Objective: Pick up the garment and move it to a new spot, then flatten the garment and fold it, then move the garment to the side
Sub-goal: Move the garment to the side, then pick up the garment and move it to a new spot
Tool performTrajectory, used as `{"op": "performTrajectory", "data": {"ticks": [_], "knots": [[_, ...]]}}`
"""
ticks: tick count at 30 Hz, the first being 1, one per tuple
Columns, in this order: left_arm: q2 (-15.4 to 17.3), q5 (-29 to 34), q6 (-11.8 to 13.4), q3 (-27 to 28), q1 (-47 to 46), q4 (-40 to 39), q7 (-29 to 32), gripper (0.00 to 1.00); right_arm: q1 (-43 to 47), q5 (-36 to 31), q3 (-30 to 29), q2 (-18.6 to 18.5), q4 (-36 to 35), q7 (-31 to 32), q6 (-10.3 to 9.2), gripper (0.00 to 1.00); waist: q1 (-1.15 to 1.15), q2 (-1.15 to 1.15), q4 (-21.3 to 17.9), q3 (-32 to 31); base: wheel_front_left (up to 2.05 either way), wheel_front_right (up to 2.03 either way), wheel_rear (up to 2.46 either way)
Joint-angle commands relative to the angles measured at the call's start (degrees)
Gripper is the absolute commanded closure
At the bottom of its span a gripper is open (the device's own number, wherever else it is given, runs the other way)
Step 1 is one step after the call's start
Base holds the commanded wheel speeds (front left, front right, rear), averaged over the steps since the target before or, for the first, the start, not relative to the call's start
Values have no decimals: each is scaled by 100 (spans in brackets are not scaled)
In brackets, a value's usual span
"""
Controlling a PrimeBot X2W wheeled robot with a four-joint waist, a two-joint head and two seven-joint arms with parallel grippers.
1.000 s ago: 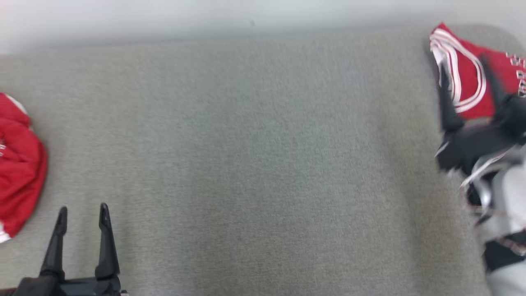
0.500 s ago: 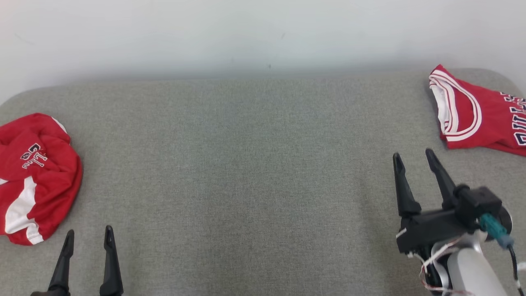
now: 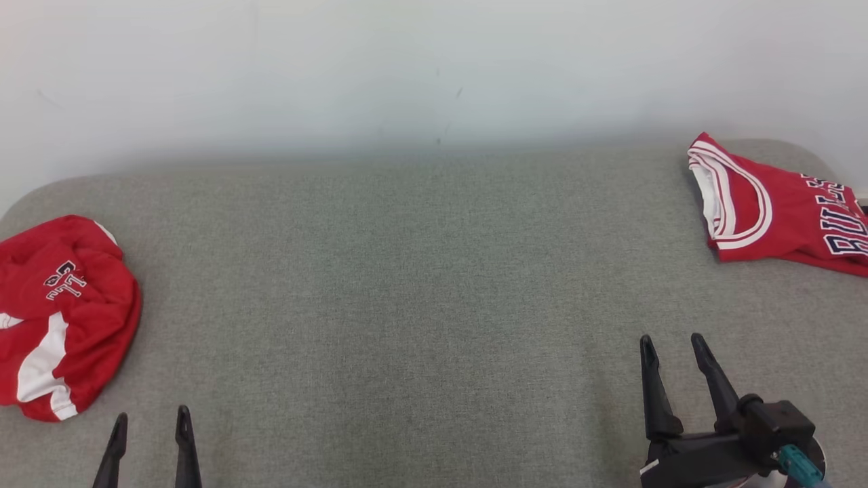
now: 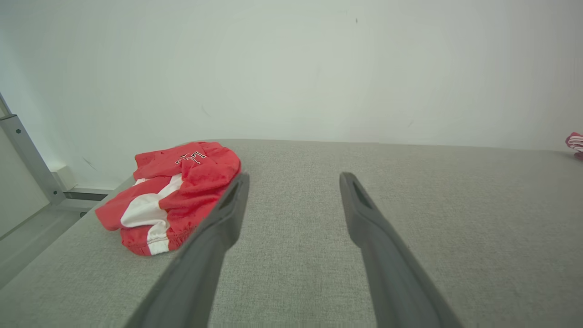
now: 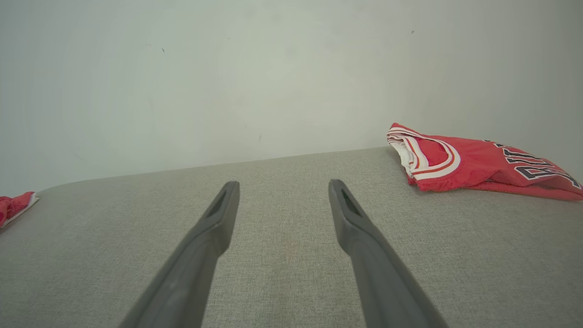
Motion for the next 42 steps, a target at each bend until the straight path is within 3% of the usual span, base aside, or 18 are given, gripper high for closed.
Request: {"op": "performTrajectory", "data": {"ticks": [1,22,42], "knots": [[-18,49,-5,13,114,20,-15,0,87,-40,-1,51,6,-39,-17,0,0,0,-37,-55,0,0,0],[-1,324,15,-94,42,322,-15,0,360,-15,161,245,446,-179,-17,0,0,0,142,-257,0,0,0],[-26,333,11,-100,44,322,-16,0,417,-3,115,252,405,-181,-16,0,0,0,189,-267,0,0,0]]}}
